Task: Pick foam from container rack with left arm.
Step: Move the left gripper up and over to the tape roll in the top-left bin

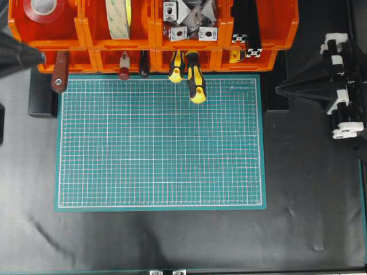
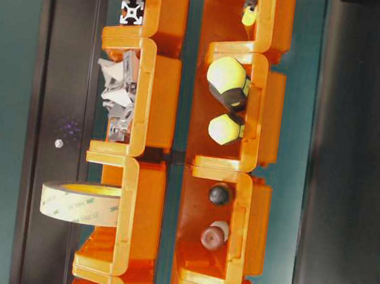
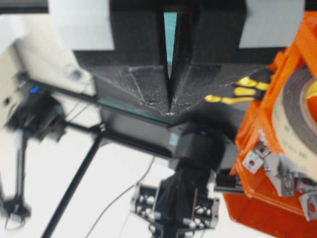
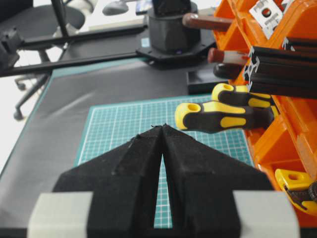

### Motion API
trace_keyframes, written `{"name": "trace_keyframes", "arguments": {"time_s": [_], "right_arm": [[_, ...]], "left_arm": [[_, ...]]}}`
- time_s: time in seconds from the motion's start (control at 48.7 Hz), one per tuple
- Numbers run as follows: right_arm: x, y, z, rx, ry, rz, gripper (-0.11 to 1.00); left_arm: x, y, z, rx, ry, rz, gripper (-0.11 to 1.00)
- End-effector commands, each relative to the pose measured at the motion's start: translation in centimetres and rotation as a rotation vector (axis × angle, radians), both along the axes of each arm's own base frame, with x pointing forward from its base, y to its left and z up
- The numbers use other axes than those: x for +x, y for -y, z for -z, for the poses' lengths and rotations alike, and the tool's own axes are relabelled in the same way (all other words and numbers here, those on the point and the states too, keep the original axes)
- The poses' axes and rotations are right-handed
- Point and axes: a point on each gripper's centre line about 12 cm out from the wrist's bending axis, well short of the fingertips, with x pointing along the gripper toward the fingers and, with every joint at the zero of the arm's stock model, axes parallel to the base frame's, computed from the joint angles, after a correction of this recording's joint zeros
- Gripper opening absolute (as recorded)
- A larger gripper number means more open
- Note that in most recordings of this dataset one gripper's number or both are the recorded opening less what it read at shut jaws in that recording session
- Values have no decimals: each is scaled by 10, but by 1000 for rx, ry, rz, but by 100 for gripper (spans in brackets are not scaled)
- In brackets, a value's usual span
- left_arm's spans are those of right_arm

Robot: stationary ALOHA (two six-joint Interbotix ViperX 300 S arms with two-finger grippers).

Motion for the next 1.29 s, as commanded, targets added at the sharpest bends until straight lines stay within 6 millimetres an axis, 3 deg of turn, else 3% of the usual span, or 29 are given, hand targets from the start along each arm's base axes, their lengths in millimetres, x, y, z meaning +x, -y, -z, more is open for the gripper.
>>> {"name": "trace_keyframes", "arguments": {"time_s": [0.0,0.164,0.267,0.575,0.924,1.048,1.191,1.274], "right_arm": [[2,0,-9,1,23,-1,0],[2,0,-9,8,18,0,0],[2,-1,-9,4,18,-4,0],[2,-1,-10,1,28,-4,0],[1,-1,-11,-5,26,-5,0],[1,-1,-11,-8,26,-6,0],[1,-1,-10,-10,25,-6,0],[1,-1,-10,-11,25,-6,0]], "left_arm": [[7,-11,-32,-143,-9,-54,0],[28,-36,-39,-521,-112,-202,0],[43,-44,-37,-662,-136,-251,0],[56,-63,-26,-726,-188,-343,0],[55,-65,-28,-729,-186,-351,3],[56,-66,-26,-733,-194,-359,22],[59,-67,-21,-747,-256,-383,65],[61,-68,-20,-750,-288,-397,84]]}}
